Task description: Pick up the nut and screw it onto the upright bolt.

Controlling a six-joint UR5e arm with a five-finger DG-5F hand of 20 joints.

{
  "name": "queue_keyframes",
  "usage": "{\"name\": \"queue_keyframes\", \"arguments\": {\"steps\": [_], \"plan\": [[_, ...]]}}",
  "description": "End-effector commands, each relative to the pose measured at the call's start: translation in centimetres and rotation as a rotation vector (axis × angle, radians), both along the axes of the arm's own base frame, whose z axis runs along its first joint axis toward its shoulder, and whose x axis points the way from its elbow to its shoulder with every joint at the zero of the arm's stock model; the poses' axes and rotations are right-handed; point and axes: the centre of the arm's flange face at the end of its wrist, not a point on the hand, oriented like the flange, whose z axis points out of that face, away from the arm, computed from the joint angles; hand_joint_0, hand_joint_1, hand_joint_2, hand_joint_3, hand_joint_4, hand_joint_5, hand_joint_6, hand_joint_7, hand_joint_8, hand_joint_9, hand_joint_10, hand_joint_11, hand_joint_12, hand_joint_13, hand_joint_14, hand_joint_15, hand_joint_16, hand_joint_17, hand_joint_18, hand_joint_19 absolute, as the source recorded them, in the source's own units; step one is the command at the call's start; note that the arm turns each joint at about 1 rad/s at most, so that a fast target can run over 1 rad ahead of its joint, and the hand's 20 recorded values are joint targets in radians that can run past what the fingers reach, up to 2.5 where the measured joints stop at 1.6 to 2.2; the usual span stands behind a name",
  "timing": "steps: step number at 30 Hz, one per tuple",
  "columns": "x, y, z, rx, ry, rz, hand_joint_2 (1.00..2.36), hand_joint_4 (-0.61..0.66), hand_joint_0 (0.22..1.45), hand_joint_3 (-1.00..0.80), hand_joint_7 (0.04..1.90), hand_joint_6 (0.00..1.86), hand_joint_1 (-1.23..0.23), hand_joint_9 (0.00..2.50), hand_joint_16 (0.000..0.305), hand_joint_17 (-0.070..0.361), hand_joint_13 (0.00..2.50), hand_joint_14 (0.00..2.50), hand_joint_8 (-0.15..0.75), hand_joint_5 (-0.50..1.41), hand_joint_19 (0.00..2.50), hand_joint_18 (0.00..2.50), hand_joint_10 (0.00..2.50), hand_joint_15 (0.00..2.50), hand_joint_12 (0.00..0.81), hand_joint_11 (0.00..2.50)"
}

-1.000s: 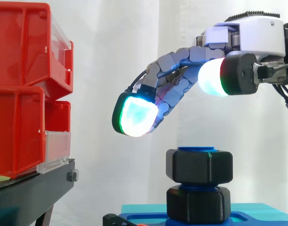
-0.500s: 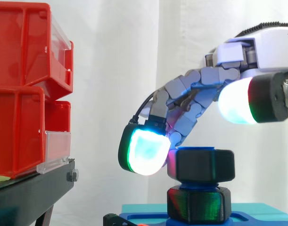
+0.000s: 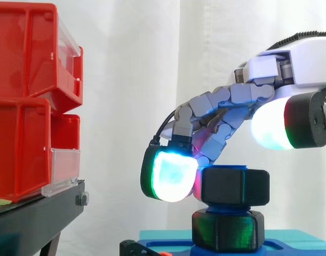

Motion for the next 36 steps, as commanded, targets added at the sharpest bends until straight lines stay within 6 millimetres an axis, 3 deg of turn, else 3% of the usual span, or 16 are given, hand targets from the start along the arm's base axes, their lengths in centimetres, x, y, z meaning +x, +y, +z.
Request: {"name": "queue_keyframes", "arguments": {"steps": [1,11,15,19,20,22,25,28,36], "plan": [[0.0,-0.8,0.0,-0.001,-0.003,-0.005,1.00,0.15,0.53,-0.50,1.30,0.50,-0.16,0.72,0.020,0.045,0.57,0.00,0.253,-0.05,0.00,0.18,0.00,0.00,0.241,0.00],[-0.4,-2.7,0.0,-0.007,-0.004,0.005,1.00,0.16,0.54,-0.50,1.48,0.50,-0.17,0.78,0.018,0.041,0.61,0.00,0.266,-0.03,0.00,0.22,0.00,0.00,0.233,0.00],[-0.4,-3.5,0.0,-0.011,-0.009,0.004,1.00,0.18,0.54,-0.50,1.27,0.62,-0.19,0.82,0.017,0.039,0.64,0.00,0.271,-0.04,0.00,0.26,0.00,0.00,0.225,0.00],[-0.6,-4.6,0.1,-0.021,-0.014,0.008,1.00,0.19,0.54,-0.50,1.22,0.64,-0.19,0.86,0.017,0.037,0.66,0.00,0.274,-0.03,0.00,0.28,0.00,0.00,0.220,0.00],[-0.6,-4.8,0.2,-0.022,-0.016,0.008,1.00,0.20,0.55,-0.50,1.23,0.64,-0.19,0.87,0.017,0.037,0.66,0.00,0.274,-0.03,0.00,0.28,0.00,0.00,0.219,0.00],[-0.5,-5.4,0.9,-0.024,-0.028,0.010,1.00,0.19,0.55,-0.50,1.43,0.53,-0.19,0.87,0.017,0.037,0.66,0.00,0.271,-0.02,0.00,0.28,0.00,0.00,0.218,0.00],[-0.3,-6.1,2.8,-0.025,-0.042,0.018,1.00,0.18,0.54,-0.50,1.33,0.50,-0.18,0.87,0.017,0.038,0.66,0.00,0.268,-0.04,0.00,0.28,0.00,0.00,0.222,0.00],[-0.1,-5.9,4.1,-0.025,-0.052,0.019,1.00,0.25,0.54,-0.50,1.09,0.50,-0.18,0.85,0.018,0.040,0.65,0.00,0.262,-0.07,0.00,0.27,0.00,0.00,0.226,0.00],[0.9,-4.2,4.0,-0.014,-0.111,0.007,1.00,0.23,0.53,-0.50,0.80,0.50,-0.17,0.76,0.021,0.047,0.61,0.00,0.240,-0.11,0.00,0.24,0.00,0.00,0.239,0.00]]}}
